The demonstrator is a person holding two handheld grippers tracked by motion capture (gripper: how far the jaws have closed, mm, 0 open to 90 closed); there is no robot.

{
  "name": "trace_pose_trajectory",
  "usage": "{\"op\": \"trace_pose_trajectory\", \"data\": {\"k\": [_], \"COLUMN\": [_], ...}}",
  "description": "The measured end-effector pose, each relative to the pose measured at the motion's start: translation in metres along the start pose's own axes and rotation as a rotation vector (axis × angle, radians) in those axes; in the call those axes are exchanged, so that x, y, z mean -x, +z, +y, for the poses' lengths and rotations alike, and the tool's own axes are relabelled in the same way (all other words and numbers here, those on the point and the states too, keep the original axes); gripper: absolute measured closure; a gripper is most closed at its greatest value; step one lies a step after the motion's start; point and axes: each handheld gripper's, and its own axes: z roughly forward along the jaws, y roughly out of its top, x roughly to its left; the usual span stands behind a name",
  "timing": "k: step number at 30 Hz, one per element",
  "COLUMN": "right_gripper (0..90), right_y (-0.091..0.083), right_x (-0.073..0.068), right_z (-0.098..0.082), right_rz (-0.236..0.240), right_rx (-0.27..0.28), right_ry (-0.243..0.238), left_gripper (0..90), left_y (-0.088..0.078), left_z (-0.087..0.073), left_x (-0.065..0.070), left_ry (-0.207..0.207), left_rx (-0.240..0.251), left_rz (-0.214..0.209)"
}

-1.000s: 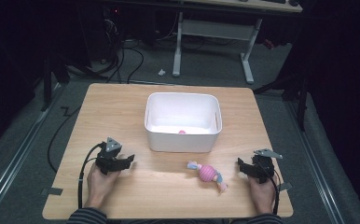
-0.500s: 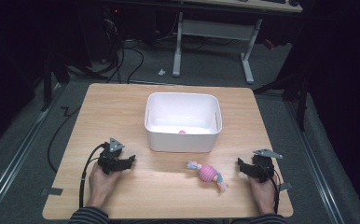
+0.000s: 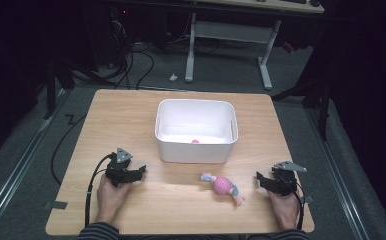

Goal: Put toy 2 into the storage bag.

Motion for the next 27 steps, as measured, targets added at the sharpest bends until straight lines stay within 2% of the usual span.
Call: {"op": "trace_pose_trajectory", "data": {"k": [6, 16, 27], "right_gripper": [35.8, 37.2, 37.3], "right_y": [-0.013, -0.031, -0.048], "right_x": [-0.001, -0.009, -0.031], "right_z": [-0.001, -0.001, 0.004], "right_rz": [0.030, 0.079, 0.128], "right_rx": [0.017, 0.041, 0.052], "right_ry": [0.012, -0.003, -0.081], "left_gripper": [25.0, 19.8, 18.3], "left_y": [0.001, 0.001, 0.002], "left_z": [0.000, 0.000, 0.000], "left_x": [0.000, 0.001, 0.001], "left_ry": [0.001, 0.000, 0.003], "left_rx": [0.000, -0.007, -0.011], "left_rz": [0.002, 0.001, -0.002]}}
